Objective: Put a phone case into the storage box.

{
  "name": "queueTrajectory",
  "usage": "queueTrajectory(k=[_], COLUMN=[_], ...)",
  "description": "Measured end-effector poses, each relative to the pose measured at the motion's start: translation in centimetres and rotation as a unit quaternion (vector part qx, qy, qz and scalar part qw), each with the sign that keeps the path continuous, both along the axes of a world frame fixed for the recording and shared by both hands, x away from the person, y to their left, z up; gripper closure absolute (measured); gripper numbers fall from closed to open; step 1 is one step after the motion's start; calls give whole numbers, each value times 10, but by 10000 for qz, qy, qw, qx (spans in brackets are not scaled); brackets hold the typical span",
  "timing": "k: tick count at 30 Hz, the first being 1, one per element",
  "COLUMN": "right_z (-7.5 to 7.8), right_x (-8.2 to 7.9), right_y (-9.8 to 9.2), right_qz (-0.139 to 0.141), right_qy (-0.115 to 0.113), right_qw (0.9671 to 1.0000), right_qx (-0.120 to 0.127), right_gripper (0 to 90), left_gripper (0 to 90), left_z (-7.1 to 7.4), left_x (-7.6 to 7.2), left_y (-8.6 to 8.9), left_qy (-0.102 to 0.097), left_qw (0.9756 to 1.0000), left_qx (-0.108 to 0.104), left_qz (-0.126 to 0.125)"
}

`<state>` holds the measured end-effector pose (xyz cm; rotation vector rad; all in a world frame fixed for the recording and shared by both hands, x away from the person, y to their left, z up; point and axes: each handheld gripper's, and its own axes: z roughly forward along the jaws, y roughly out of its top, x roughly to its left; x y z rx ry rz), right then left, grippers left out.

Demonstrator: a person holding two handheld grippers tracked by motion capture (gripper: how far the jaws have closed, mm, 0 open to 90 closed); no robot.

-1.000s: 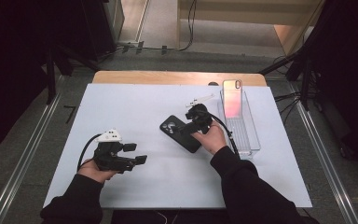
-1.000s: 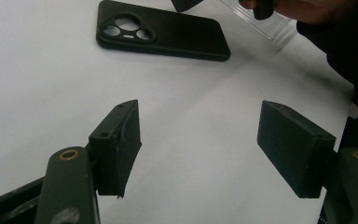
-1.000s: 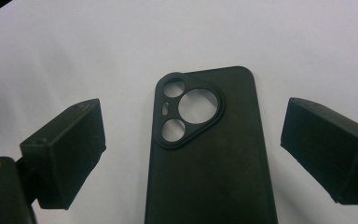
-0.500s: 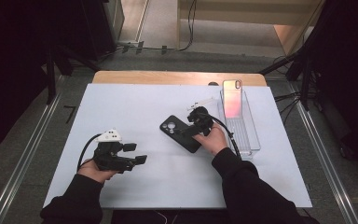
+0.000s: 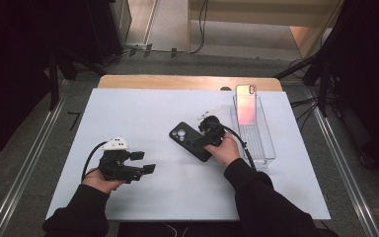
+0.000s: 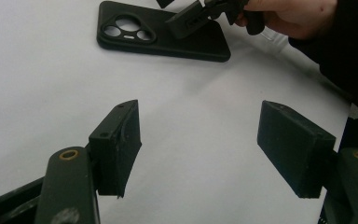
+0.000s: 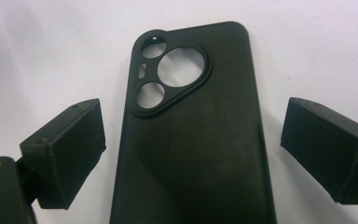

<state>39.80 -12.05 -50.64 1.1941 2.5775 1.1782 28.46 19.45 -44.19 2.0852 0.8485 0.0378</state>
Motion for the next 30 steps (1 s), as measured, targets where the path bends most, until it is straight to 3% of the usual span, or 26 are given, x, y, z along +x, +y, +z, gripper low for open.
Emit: queueTrajectory(k=[13, 30], right_z=[-7, -14], right_x=[-3, -15], right_y=[3, 13], right_qz=[34, 2], right_qy=[-60, -692], right_qw=[9999, 9960], right_qx=[-88, -557], right_gripper=[48, 48], left_gripper=[305, 306], left_z=[0, 0], left_x=[0, 0], left_y=[0, 0], left_qy=[2, -5], left_qw=[10000, 10000], left_qx=[-1, -26], left_qz=[-3, 12])
